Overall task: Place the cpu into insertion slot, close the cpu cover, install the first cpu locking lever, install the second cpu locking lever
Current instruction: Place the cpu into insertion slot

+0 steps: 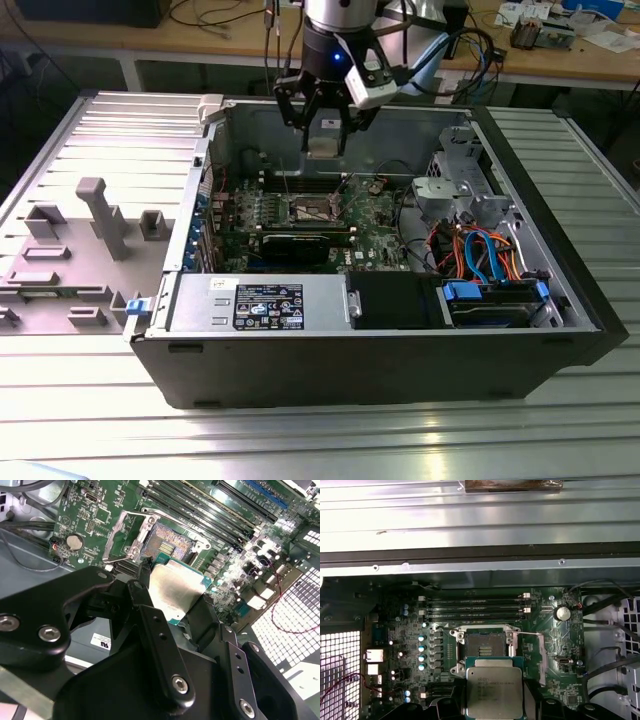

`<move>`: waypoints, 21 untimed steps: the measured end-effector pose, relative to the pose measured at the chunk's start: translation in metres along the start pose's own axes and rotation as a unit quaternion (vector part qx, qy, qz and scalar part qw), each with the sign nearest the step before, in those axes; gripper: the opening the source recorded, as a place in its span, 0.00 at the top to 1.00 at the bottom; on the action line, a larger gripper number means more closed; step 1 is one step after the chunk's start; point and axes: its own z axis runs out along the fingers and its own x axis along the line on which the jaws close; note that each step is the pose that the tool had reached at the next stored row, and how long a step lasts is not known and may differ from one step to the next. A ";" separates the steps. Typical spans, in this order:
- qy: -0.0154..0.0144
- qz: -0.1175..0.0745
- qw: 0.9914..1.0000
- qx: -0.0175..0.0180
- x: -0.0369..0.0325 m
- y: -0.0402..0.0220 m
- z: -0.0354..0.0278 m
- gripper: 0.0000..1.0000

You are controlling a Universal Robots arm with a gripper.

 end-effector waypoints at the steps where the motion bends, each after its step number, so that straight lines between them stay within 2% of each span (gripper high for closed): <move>1: 0.000 0.000 1.000 0.000 0.0003 -0.0001 0.0004 0.45; 21: 0.000 0.000 1.000 0.000 0.0030 -0.0006 0.0061 0.45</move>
